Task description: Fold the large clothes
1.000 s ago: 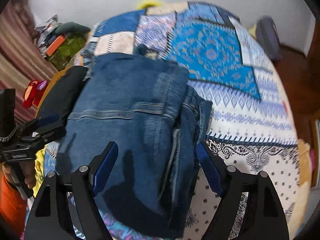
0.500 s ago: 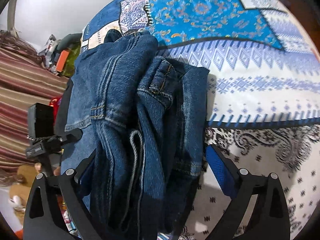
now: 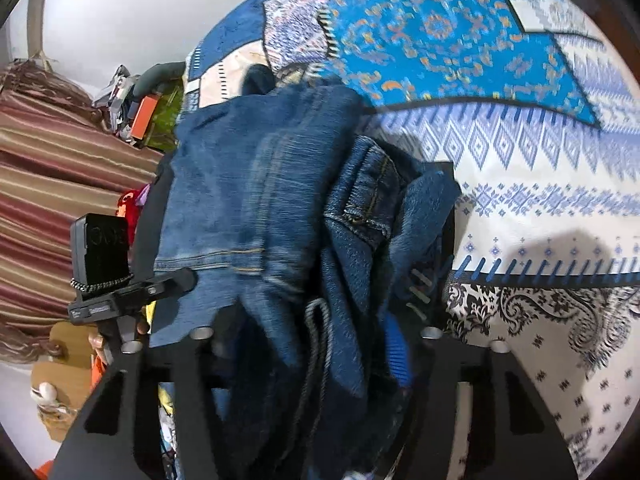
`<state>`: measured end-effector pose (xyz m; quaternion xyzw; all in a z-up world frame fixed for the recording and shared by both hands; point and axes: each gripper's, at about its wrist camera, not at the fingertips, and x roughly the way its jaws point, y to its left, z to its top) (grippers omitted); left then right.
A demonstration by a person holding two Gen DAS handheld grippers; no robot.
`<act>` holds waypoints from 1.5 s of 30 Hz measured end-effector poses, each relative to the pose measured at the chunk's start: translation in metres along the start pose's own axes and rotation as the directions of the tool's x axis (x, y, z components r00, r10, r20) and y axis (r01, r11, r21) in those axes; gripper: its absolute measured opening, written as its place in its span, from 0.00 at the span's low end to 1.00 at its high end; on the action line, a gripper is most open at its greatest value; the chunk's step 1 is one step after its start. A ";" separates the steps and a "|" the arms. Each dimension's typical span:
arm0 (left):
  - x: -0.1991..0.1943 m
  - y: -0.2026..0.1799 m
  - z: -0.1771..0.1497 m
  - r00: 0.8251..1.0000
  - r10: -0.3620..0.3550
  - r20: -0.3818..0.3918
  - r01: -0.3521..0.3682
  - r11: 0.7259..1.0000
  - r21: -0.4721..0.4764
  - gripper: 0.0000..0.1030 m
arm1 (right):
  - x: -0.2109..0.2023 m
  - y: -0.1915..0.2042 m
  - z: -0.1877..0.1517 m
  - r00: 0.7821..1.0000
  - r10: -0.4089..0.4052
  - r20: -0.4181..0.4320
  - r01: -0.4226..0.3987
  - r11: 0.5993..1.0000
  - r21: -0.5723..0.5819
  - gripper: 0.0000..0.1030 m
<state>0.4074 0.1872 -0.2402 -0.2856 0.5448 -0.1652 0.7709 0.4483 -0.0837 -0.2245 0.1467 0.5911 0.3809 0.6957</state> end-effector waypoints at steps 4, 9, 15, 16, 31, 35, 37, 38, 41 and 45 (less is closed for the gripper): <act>-0.022 -0.017 -0.003 0.999 -0.019 0.035 0.018 1.000 0.016 0.47 | -0.014 0.027 0.000 0.998 -0.050 0.026 0.052 0.998 -0.047 0.35; -0.062 -0.039 -0.005 0.996 -0.024 0.085 0.017 0.997 0.072 0.43 | -0.036 0.071 0.002 0.995 -0.063 0.079 0.072 0.991 -0.117 0.34; -0.141 -0.040 -0.006 0.976 -0.074 0.205 0.057 0.994 0.090 0.43 | -0.052 0.136 0.011 0.989 -0.030 0.144 0.061 0.975 -0.212 0.34; -0.153 -0.038 -0.006 0.973 -0.074 0.219 0.055 0.994 0.093 0.43 | -0.051 0.149 0.013 0.988 -0.019 0.150 0.054 0.972 -0.230 0.34; -0.305 0.051 0.000 0.910 0.089 0.404 -0.101 0.995 0.009 0.43 | 0.052 0.262 0.051 0.992 0.093 0.081 -0.057 0.929 -0.365 0.34; -0.295 0.093 0.000 0.912 0.130 0.388 -0.114 0.991 -0.064 0.43 | 0.095 0.269 0.051 0.997 0.072 0.035 -0.054 0.930 -0.364 0.34; -0.286 0.114 -0.002 0.915 0.147 0.375 -0.117 0.988 -0.102 0.43 | 0.123 0.265 0.051 0.999 0.046 0.011 -0.039 0.930 -0.364 0.34; -0.278 0.131 -0.002 0.919 0.156 0.362 -0.117 0.985 -0.127 0.43 | 0.140 0.261 0.051 1.000 0.021 -0.003 -0.021 0.930 -0.366 0.34; -0.250 0.174 -0.004 0.934 0.186 0.305 -0.128 0.971 -0.201 0.45 | 0.180 0.249 0.052 0.997 -0.063 -0.042 0.044 0.933 -0.357 0.34; -0.236 0.196 -0.011 0.934 0.152 0.324 -0.082 0.972 -0.219 0.55 | 0.201 0.225 0.054 0.995 -0.091 -0.044 0.073 0.948 -0.309 0.44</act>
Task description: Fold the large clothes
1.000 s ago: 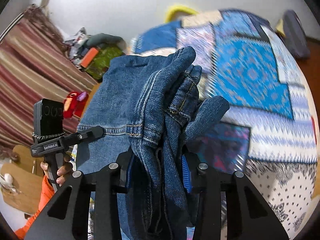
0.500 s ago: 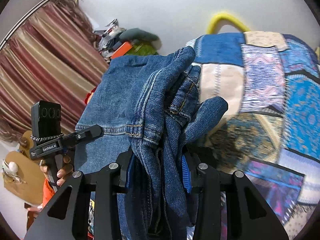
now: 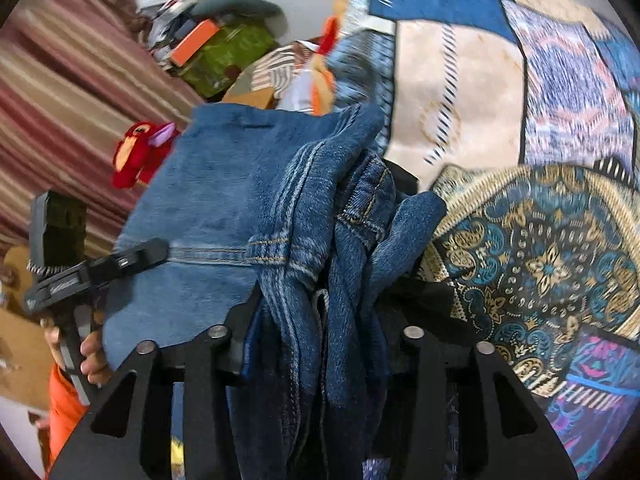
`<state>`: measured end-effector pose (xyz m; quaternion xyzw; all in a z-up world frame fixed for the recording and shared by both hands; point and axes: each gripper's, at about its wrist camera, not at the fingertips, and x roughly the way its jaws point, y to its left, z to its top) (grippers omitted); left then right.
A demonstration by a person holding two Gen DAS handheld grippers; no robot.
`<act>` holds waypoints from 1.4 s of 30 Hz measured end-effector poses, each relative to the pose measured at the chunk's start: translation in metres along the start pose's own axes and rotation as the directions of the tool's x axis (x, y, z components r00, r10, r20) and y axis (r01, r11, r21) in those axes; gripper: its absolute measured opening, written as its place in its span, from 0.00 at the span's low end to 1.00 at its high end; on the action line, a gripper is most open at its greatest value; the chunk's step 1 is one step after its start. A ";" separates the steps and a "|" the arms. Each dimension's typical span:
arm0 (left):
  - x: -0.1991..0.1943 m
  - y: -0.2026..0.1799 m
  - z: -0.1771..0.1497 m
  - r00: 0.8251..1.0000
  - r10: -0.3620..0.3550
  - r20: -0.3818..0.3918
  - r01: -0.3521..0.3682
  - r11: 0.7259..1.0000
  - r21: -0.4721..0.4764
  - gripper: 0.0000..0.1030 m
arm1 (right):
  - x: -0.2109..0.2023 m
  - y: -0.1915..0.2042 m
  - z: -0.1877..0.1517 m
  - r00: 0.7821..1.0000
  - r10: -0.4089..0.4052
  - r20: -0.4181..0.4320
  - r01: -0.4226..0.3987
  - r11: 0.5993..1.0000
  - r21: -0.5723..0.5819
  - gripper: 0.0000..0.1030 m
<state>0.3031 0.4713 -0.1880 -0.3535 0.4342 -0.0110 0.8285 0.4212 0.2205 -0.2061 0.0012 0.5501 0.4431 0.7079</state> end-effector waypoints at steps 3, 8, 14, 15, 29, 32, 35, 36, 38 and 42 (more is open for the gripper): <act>0.004 -0.002 0.001 0.999 0.039 0.007 -0.039 0.999 0.019 0.65 | -0.002 -0.008 -0.005 1.000 -0.028 -0.001 0.028 1.000 0.008 0.55; 0.000 -0.020 -0.003 0.989 0.143 0.033 -0.145 0.987 0.076 0.69 | -0.023 0.014 -0.022 0.984 -0.178 0.026 0.180 0.980 -0.091 0.62; -0.014 -0.033 -0.022 0.964 0.247 0.094 -0.259 0.956 0.142 0.70 | -0.046 0.036 -0.050 0.958 -0.282 0.044 0.285 0.940 -0.188 0.62; -0.016 -0.036 -0.027 0.963 0.255 0.089 -0.266 0.952 0.151 0.70 | -0.049 0.036 -0.052 0.956 -0.288 0.052 0.293 0.936 -0.194 0.62; -0.113 -0.118 -0.116 0.901 0.331 0.281 -0.404 0.877 0.261 0.70 | -0.158 0.089 -0.100 0.938 -0.209 0.276 0.270 0.941 -0.205 0.62; -0.153 -0.148 -0.135 0.874 0.291 0.389 -0.415 0.863 0.288 0.70 | -0.201 0.111 -0.112 0.909 -0.155 0.388 0.250 0.946 -0.207 0.62; -0.190 -0.181 -0.155 0.838 0.236 0.492 -0.425 0.847 0.318 0.70 | -0.233 0.132 -0.126 0.865 -0.117 0.488 0.253 0.941 -0.223 0.62; -0.202 -0.191 -0.163 0.822 0.219 0.526 -0.433 0.840 0.326 0.70 | -0.248 0.143 -0.133 0.840 -0.101 0.533 0.261 0.937 -0.233 0.62; -0.223 -0.212 -0.181 0.783 0.180 0.596 -0.449 0.827 0.340 0.70 | -0.268 0.159 -0.148 0.798 -0.067 0.598 0.268 0.930 -0.253 0.62; -0.256 -0.242 -0.217 0.704 0.111 0.702 -0.472 0.812 0.344 0.70 | -0.295 0.185 -0.179 0.718 -0.003 0.696 0.285 0.914 -0.290 0.62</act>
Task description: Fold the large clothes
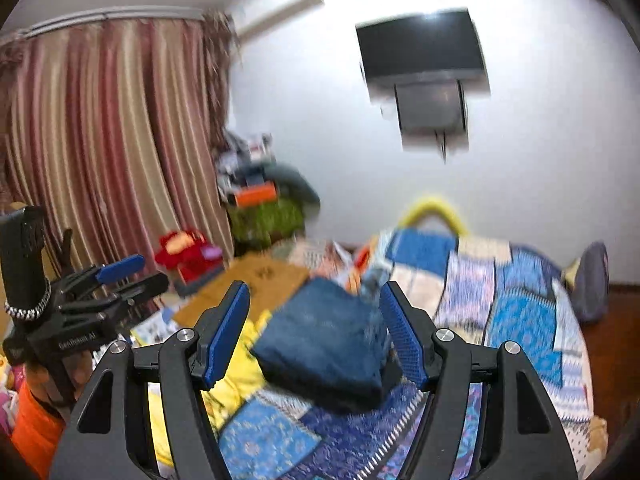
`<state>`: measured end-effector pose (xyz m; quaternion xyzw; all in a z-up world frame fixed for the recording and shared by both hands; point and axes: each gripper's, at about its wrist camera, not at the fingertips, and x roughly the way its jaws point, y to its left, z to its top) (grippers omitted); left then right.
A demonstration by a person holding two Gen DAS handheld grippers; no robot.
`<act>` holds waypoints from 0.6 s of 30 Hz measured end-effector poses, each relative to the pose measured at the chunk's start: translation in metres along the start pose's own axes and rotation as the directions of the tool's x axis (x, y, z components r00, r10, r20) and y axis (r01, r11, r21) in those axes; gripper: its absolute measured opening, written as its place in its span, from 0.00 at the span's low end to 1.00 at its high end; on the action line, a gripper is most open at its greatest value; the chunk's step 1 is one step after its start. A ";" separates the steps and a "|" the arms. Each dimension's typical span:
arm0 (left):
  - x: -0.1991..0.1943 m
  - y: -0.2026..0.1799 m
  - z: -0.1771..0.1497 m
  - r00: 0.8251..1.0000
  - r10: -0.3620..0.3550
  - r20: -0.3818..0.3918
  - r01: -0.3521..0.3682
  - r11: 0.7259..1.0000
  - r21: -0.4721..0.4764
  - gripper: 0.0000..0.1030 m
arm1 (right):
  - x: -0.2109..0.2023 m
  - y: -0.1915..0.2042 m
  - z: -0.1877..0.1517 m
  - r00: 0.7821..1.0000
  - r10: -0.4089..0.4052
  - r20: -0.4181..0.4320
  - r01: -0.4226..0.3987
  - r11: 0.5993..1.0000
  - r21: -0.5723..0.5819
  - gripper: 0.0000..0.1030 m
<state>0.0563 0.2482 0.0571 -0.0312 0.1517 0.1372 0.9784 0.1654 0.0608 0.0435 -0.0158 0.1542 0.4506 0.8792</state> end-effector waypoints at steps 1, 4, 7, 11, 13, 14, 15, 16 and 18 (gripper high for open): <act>-0.012 -0.005 0.001 0.999 0.003 0.034 -0.003 1.000 0.002 0.70 | -0.008 0.006 0.000 1.000 0.000 0.028 0.001 1.000 -0.011 0.62; -0.041 -0.019 0.000 0.993 0.025 0.118 -0.027 1.000 0.010 0.70 | -0.028 0.022 -0.002 0.994 -0.011 0.110 0.015 0.999 -0.041 0.62; -0.060 -0.029 -0.005 0.982 0.063 0.180 -0.065 0.998 0.005 0.70 | -0.040 0.035 -0.009 0.987 -0.021 0.160 0.031 0.998 -0.060 0.62; -0.075 -0.037 -0.017 0.976 0.071 0.206 -0.069 0.997 -0.020 0.70 | -0.042 0.043 -0.018 0.983 -0.050 0.178 0.062 0.996 -0.065 0.62; -0.078 -0.039 -0.021 0.975 0.083 0.208 -0.078 0.996 -0.031 0.71 | -0.037 0.042 -0.021 0.982 -0.072 0.173 0.084 0.994 -0.063 0.63; -0.079 -0.039 -0.024 0.974 0.090 0.207 -0.083 0.996 -0.038 0.74 | -0.035 0.044 -0.023 0.983 -0.086 0.165 0.098 0.993 -0.064 0.65; -0.080 -0.038 -0.026 0.974 0.093 0.206 -0.086 0.995 -0.044 0.77 | -0.036 0.045 -0.024 0.983 -0.093 0.160 0.105 0.992 -0.066 0.70; -0.080 -0.037 -0.028 0.974 0.098 0.205 -0.089 0.995 -0.052 0.82 | -0.034 0.045 -0.026 0.983 -0.101 0.154 0.112 0.991 -0.067 0.71; -0.080 -0.035 -0.031 0.973 0.109 0.204 -0.097 0.993 -0.068 0.87 | -0.034 0.045 -0.028 0.983 -0.110 0.147 0.120 0.990 -0.066 0.73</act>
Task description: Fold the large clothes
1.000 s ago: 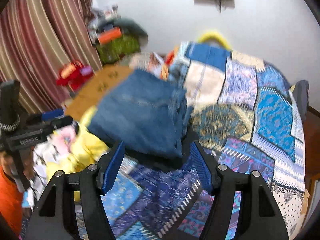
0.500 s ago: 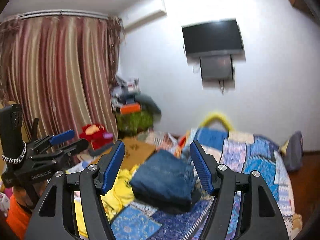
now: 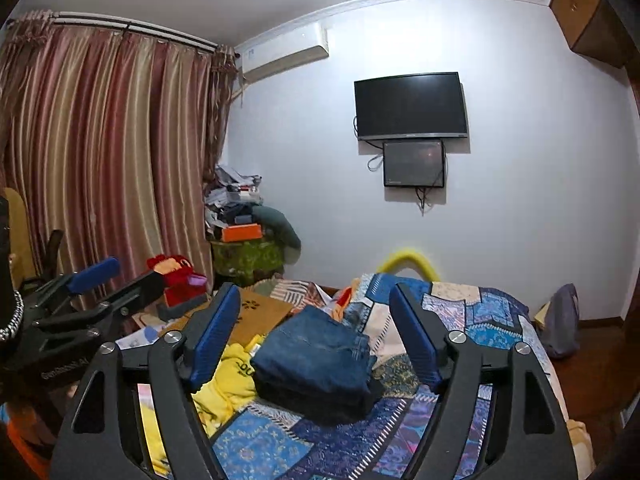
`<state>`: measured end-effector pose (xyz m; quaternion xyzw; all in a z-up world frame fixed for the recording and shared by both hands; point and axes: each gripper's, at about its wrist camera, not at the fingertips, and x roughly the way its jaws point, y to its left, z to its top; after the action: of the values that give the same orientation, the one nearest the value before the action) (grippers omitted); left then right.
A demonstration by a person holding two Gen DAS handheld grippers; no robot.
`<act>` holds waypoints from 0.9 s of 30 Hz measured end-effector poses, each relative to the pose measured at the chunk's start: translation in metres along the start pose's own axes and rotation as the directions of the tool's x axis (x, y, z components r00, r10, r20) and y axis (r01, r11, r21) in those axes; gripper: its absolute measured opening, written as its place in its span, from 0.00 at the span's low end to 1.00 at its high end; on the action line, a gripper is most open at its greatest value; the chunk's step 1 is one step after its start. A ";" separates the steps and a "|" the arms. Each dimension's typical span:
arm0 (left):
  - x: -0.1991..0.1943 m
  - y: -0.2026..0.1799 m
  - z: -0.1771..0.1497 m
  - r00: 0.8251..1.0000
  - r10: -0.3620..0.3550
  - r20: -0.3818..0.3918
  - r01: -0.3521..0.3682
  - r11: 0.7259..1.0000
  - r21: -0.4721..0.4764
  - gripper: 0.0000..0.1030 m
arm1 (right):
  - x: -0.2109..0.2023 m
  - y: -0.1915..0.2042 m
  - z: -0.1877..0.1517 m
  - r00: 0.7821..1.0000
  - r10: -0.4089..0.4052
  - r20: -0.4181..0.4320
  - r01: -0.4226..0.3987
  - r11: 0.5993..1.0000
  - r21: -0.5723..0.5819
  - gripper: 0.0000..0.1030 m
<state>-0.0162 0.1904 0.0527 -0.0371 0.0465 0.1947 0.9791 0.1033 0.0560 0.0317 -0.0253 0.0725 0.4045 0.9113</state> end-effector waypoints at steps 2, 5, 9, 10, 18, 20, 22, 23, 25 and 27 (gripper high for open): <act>0.000 0.002 -0.003 1.000 0.020 -0.008 -0.020 1.000 -0.007 0.95 | 0.002 0.000 0.000 1.000 -0.011 -0.010 0.011 1.000 -0.003 0.79; 0.001 0.004 -0.005 0.999 0.047 -0.011 -0.047 0.999 -0.019 0.99 | 0.001 -0.001 -0.002 1.000 -0.025 -0.004 0.025 1.000 0.002 0.84; 0.003 0.005 -0.009 0.998 0.051 -0.022 -0.052 0.998 -0.024 0.99 | 0.001 -0.004 -0.005 0.999 -0.037 -0.017 0.037 0.999 0.001 0.86; 0.004 0.005 -0.010 0.998 0.053 -0.024 -0.054 0.998 -0.022 0.99 | 0.001 -0.004 -0.006 0.999 -0.038 -0.019 0.038 0.999 0.000 0.86; 0.005 0.003 -0.014 0.998 0.049 -0.037 -0.050 0.998 -0.023 0.99 | -0.001 -0.005 -0.010 0.999 -0.039 -0.034 0.039 0.999 0.008 0.87; 0.006 0.001 -0.014 0.998 0.051 -0.040 -0.052 0.998 -0.019 0.99 | -0.003 -0.007 -0.009 0.999 -0.039 -0.038 0.039 0.999 0.012 0.87; 0.007 0.001 -0.014 0.998 0.050 -0.041 -0.050 0.999 -0.015 0.99 | -0.002 -0.008 -0.009 0.998 -0.040 -0.041 0.041 0.999 0.015 0.87; 0.007 0.000 -0.015 0.998 0.049 -0.042 -0.049 0.999 -0.012 0.99 | -0.003 -0.008 -0.008 0.998 -0.041 -0.042 0.042 0.999 0.016 0.87; 0.007 -0.002 -0.015 0.998 0.048 -0.043 -0.048 0.999 -0.008 0.99 | -0.003 -0.009 -0.008 0.998 -0.042 -0.044 0.043 0.999 0.018 0.87; 0.007 -0.004 -0.015 0.998 0.046 -0.043 -0.047 0.999 -0.006 0.99 | -0.004 -0.010 -0.007 0.998 -0.041 -0.045 0.042 0.999 0.019 0.87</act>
<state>-0.0093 0.1877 0.0372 -0.0436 0.0676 0.2168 0.9729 0.1067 0.0458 0.0250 -0.0269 0.0962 0.3841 0.9179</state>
